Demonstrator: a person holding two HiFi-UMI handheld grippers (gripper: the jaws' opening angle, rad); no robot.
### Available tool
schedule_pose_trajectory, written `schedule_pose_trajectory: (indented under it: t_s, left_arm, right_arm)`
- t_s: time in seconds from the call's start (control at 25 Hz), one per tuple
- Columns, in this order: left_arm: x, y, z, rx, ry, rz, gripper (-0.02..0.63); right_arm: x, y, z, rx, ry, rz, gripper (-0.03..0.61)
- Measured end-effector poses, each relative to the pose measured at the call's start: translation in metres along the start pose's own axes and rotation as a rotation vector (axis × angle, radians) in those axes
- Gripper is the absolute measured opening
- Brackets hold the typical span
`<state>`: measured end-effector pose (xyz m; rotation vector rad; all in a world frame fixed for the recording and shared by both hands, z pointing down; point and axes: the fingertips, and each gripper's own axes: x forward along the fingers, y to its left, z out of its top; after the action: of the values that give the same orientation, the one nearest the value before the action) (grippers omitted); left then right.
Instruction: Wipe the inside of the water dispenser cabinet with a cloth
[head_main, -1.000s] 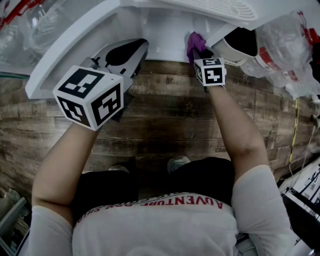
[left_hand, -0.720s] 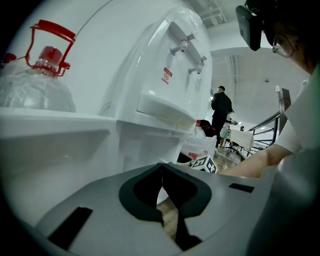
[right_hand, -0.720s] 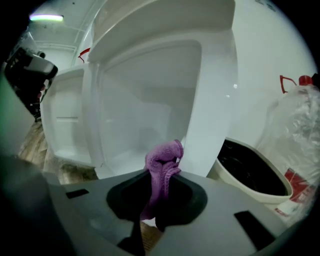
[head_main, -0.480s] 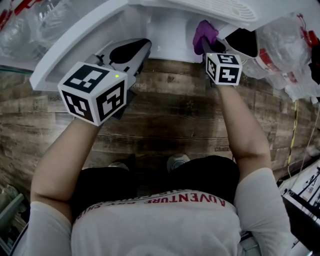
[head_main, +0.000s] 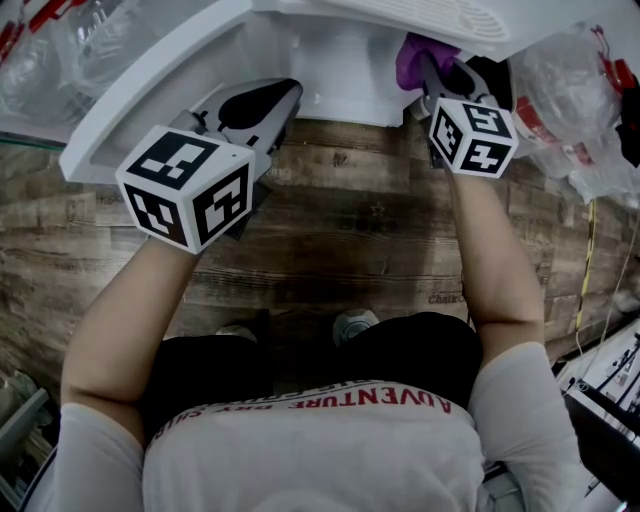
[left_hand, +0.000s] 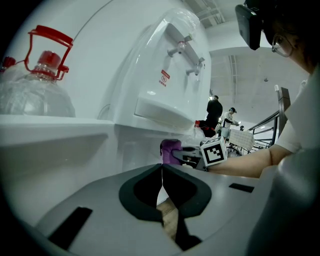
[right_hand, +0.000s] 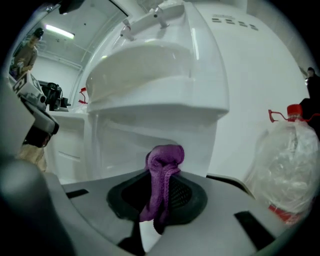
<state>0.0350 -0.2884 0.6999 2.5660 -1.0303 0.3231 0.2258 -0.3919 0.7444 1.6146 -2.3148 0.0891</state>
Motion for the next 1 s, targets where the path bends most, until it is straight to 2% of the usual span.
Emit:
schedule_pose_trajectory:
  t_s: [0.16,0.52,0.72,1.0]
  left_arm:
    - [0.000,0.000,-0.003,-0.002,0.007,0.001,0.028]
    - [0.001,0.000,-0.004,0.001,0.011,-0.001,0.028]
    - [-0.002,0.003,-0.004,-0.002,0.006,-0.002,0.028]
    - [-0.007,0.009,-0.006,-0.009,0.006,-0.002,0.028]
  right_arm:
    - [-0.006,-0.001,0.018,-0.009,-0.035,0.001,0.063]
    - [-0.006,0.007,0.022,0.023,-0.061,0.014,0.064]
    - [0.001,0.025,0.028,0.003,-0.069,0.041,0.064]
    - [0.017,0.076,0.041,-0.046,-0.088,0.133,0.063]
